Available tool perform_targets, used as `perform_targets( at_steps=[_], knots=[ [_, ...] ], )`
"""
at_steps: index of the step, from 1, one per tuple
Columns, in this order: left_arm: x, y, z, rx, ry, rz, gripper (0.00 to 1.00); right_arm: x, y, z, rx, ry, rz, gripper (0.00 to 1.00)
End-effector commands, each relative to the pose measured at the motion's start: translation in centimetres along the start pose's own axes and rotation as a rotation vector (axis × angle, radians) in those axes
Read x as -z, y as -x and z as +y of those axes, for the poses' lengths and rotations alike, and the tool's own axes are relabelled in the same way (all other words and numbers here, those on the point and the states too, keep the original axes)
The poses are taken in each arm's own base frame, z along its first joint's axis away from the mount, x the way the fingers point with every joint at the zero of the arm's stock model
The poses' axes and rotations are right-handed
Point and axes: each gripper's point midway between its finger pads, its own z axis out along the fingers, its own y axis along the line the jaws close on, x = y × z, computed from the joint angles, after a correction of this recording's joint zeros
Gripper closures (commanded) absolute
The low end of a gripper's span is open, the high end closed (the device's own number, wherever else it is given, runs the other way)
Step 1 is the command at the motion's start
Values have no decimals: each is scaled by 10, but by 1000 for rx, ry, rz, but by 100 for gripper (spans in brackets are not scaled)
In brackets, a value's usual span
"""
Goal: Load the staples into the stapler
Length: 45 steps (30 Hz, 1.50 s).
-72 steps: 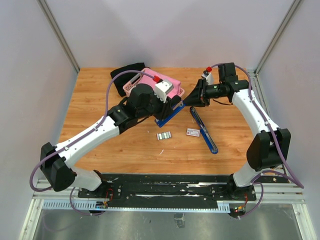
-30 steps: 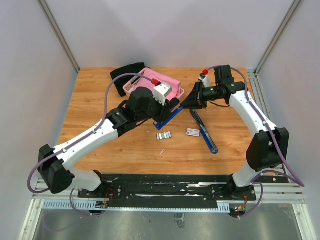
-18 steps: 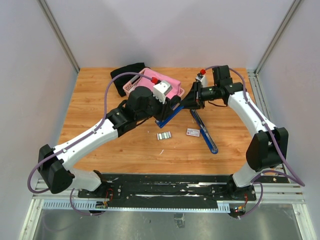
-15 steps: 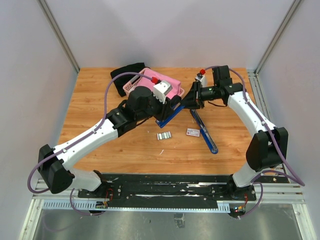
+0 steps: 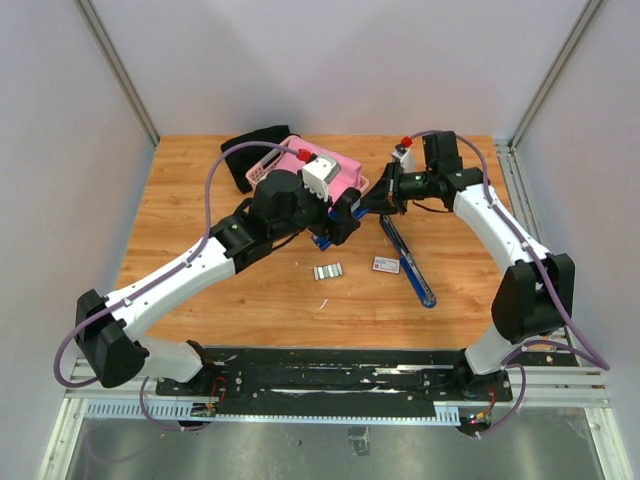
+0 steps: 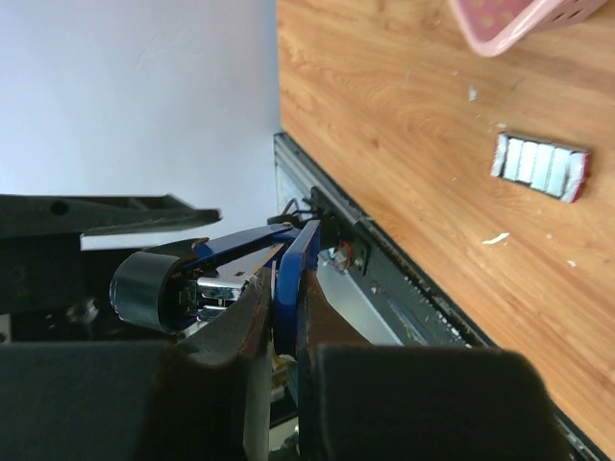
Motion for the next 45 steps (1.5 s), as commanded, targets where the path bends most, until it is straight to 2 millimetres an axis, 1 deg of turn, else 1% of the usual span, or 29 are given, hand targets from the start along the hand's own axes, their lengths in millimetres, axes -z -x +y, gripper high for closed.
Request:
perform_targets(
  at_steps=[1,3,5,6,7,10,13,15,19,23,30,34,38,41,45],
  knots=[
    [17,53,-5,96,21,-156,8,4,12,7,62,-39,-114,99],
    [21,64,-5,148,34,-186,4,5,19,0,90,-81,-161,99],
    [21,73,1,229,56,-197,2,6,28,-6,136,-128,-209,99],
    [19,74,6,281,67,-188,2,8,32,-8,160,-151,-233,99],
    [16,74,16,343,91,-174,2,9,36,-11,180,-175,-256,99],
    [5,66,32,480,145,-111,3,17,45,-10,252,-252,-317,99],
    [-6,60,38,556,173,-67,3,26,49,-5,324,-343,-367,99],
    [-15,55,38,588,172,-41,3,27,48,-6,355,-398,-381,100],
    [-32,39,37,640,171,17,3,27,43,-6,396,-466,-378,99],
    [-42,33,37,648,172,47,3,26,42,-2,445,-498,-376,99],
    [-58,26,37,654,157,65,3,21,40,-3,473,-523,-351,99],
    [-61,18,44,654,180,74,3,23,40,-1,486,-528,-358,100],
    [-62,5,51,662,200,103,3,27,42,1,486,-534,-376,100],
    [-57,-4,56,656,224,117,3,33,46,5,489,-535,-411,100],
    [-42,-21,68,669,270,136,3,47,55,8,473,-531,-462,100]
  ],
)
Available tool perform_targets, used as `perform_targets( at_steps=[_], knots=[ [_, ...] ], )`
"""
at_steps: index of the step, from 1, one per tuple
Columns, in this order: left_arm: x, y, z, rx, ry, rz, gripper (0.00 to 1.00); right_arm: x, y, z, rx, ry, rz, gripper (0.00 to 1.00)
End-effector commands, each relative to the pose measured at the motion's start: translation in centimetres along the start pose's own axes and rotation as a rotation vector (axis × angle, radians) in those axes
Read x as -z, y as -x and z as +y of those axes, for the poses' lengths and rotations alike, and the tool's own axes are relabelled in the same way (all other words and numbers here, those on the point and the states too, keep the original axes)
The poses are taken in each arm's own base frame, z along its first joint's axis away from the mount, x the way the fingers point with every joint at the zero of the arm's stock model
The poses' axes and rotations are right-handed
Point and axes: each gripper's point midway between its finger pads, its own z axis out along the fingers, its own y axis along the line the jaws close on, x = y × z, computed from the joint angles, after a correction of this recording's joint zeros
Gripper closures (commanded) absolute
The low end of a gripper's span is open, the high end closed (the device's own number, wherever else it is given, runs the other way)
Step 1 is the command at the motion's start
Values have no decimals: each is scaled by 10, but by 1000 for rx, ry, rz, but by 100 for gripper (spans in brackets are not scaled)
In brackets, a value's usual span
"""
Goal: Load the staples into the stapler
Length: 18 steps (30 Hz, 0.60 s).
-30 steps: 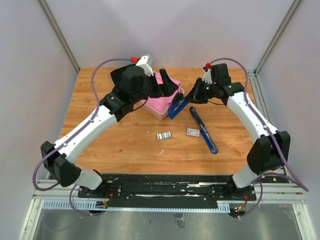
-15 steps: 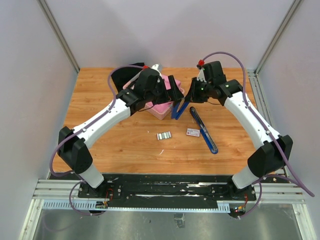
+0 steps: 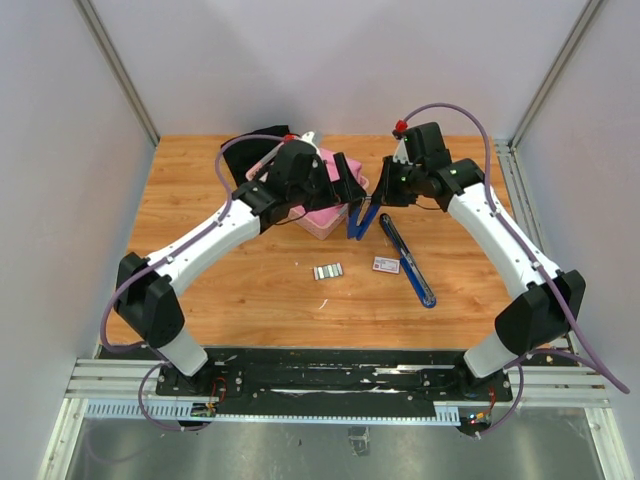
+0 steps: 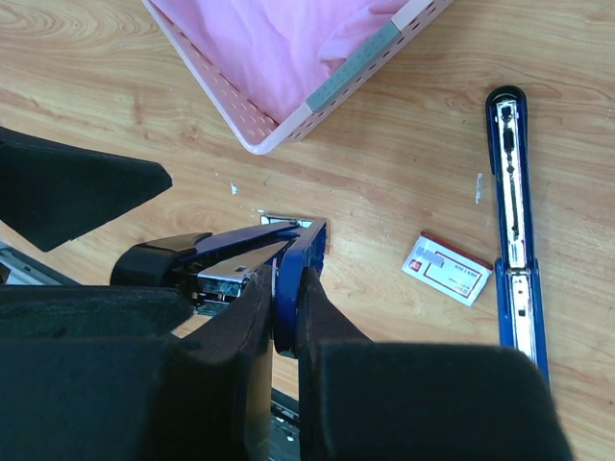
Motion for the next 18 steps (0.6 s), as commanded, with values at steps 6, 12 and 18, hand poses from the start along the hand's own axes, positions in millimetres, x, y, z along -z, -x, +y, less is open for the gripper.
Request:
perform_targets(
  at_steps=[6,12,18],
  knots=[
    [25,-24,67,54,111,28,3,44,47,-3,-50,32,-181,100],
    [38,-32,98,58,186,32,3,58,59,-8,-112,70,-208,100],
    [42,-50,124,68,238,62,3,72,68,-3,-171,149,-229,100]
  ],
)
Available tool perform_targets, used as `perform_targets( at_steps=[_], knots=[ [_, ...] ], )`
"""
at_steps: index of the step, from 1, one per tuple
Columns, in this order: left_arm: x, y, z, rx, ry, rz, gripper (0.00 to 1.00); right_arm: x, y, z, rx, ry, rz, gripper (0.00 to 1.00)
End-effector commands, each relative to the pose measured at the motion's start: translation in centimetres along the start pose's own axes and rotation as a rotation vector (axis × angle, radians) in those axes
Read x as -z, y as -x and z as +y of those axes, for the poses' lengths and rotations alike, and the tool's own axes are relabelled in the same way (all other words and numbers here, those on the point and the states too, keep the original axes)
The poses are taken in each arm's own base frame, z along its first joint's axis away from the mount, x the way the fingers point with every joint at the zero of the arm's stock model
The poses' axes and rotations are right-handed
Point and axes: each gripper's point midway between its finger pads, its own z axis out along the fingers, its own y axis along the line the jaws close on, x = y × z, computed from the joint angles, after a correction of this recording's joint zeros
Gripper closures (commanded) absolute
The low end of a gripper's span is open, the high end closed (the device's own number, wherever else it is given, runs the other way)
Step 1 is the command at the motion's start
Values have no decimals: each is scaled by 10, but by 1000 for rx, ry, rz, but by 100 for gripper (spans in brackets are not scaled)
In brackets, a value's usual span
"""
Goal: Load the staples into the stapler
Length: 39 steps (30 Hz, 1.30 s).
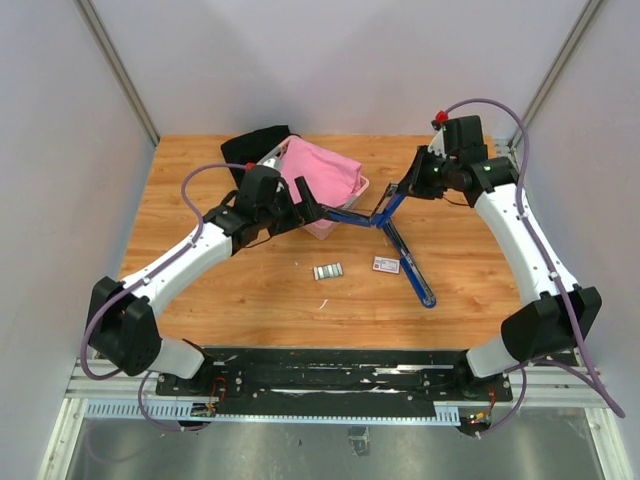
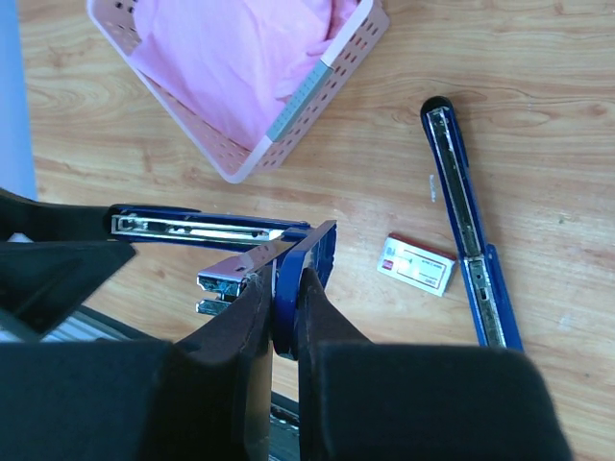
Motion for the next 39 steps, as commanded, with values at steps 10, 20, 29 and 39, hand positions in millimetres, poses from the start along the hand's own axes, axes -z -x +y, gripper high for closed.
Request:
perform_targets(
  at_steps=[10,20,29,39],
  knots=[
    [14,-24,57,-57,166,40,3,53,46,47,-95,247,-160,100],
    [46,67,-53,-195,-95,-145,6,40,34,34,16,170,-169,99],
    [16,69,-148,-203,-264,-101,6,17,10,50,146,67,-144,99],
    [-13,30,-148,-199,-280,19,4,10,8,58,205,55,-125,100]
  ],
)
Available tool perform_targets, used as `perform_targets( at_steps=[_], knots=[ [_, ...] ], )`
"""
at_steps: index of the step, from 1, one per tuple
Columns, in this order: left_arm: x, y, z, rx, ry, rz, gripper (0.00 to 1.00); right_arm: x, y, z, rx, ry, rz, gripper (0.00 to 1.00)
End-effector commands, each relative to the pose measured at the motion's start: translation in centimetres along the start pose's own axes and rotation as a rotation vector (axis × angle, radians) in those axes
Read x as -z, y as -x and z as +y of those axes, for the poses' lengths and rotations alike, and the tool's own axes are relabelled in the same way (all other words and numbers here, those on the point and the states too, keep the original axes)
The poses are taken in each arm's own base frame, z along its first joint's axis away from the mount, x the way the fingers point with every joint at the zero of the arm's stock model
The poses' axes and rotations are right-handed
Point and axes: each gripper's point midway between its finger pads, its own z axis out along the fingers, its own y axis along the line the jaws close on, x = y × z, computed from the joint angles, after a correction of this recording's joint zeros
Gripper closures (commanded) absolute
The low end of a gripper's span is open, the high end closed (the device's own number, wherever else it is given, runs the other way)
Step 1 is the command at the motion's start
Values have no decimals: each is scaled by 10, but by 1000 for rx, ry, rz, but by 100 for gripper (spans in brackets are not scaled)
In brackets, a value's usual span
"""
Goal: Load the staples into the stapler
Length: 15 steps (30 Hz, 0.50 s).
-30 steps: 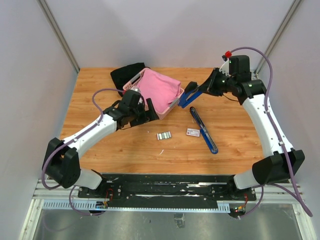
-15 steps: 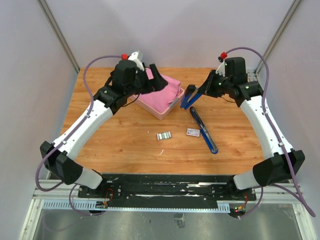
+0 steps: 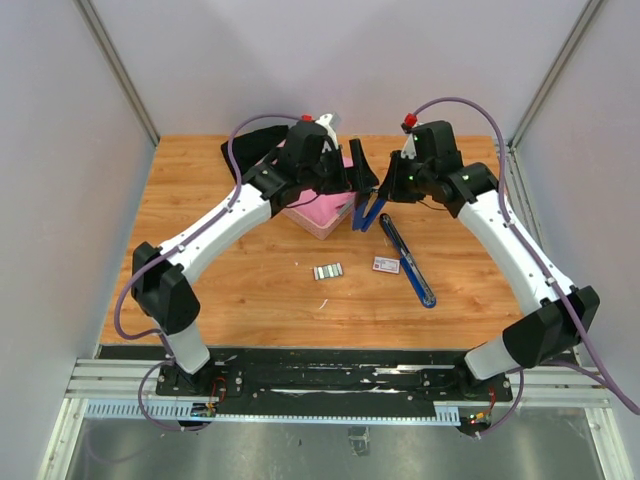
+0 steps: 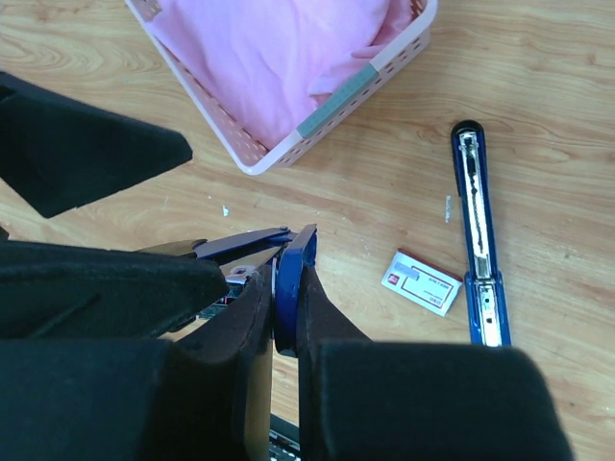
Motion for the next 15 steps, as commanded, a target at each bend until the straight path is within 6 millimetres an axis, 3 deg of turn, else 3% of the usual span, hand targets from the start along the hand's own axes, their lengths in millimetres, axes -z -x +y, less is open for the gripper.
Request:
perform_targets(
  at_steps=[1,11,15],
  knots=[
    [9,-6,-7,2,-31,9,4,12,26,11,36,15,-86,100],
    [30,-43,36,5,97,47,4,16,35,16,19,36,-101,100],
    [41,-54,55,22,151,43,3,22,40,10,-9,34,-115,100]
  ],
)
